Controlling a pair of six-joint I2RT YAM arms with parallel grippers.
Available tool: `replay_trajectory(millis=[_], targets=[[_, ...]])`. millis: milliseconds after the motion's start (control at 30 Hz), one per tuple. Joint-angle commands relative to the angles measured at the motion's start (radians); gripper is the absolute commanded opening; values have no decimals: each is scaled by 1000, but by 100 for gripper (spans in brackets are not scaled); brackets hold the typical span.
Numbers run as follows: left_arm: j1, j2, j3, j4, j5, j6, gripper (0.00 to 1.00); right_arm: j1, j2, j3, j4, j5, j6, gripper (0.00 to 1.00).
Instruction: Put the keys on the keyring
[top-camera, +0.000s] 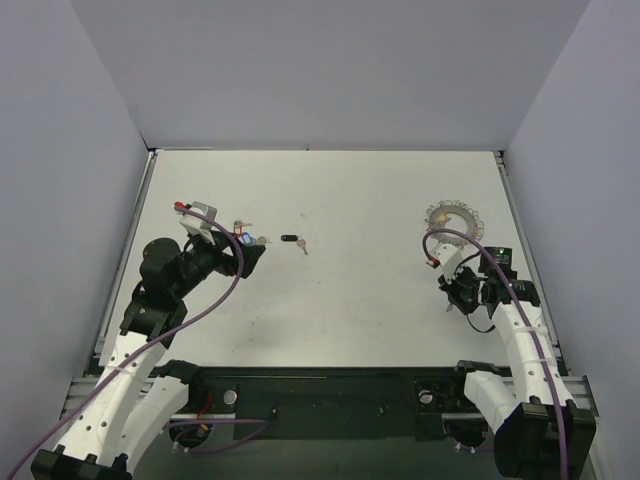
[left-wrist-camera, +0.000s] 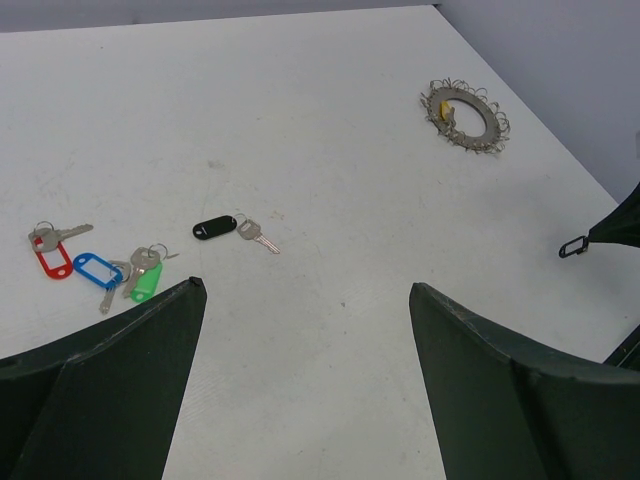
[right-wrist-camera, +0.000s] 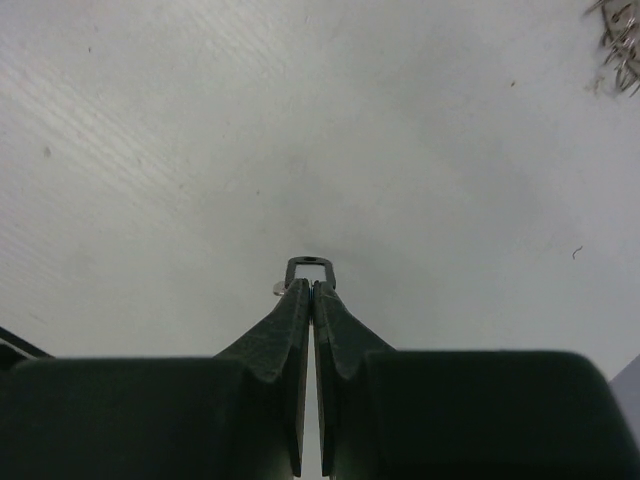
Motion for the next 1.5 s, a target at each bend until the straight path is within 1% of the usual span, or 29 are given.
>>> replay_trajectory(millis=[0, 67, 100, 200, 367, 533, 667, 867, 1167, 1333, 1467], targets=[[-8, -16, 12, 50, 18, -2, 93, -5, 40, 62, -156, 81, -132, 0], [-9, -18, 11, 50, 15, -4, 93, -5, 103, 94, -188, 78, -138, 0], [-11, -18, 11, 50, 17, -4, 93, -2, 160, 122, -207, 63, -136, 0], [-12, -21, 11, 50, 15, -2, 93, 31, 255, 165, -192, 67, -88, 0], [-15, -25, 12, 44, 7, 5, 93, 154, 407, 226, -72, 147, 35, 0], [-15, -27, 14, 41, 3, 10, 93, 203, 534, 281, 9, 156, 130, 0], [-17, -25, 15, 41, 7, 13, 93, 223, 607, 329, 48, 181, 189, 0], [-17, -24, 14, 40, 9, 13, 93, 266, 636, 334, 123, 248, 233, 0], [-17, -16, 15, 38, 3, 17, 93, 350, 667, 326, 207, 337, 238, 0], [-17, -13, 14, 38, 3, 16, 93, 363, 685, 326, 230, 380, 252, 0], [-17, -13, 14, 36, 0, 17, 93, 367, 680, 303, 273, 415, 296, 0]])
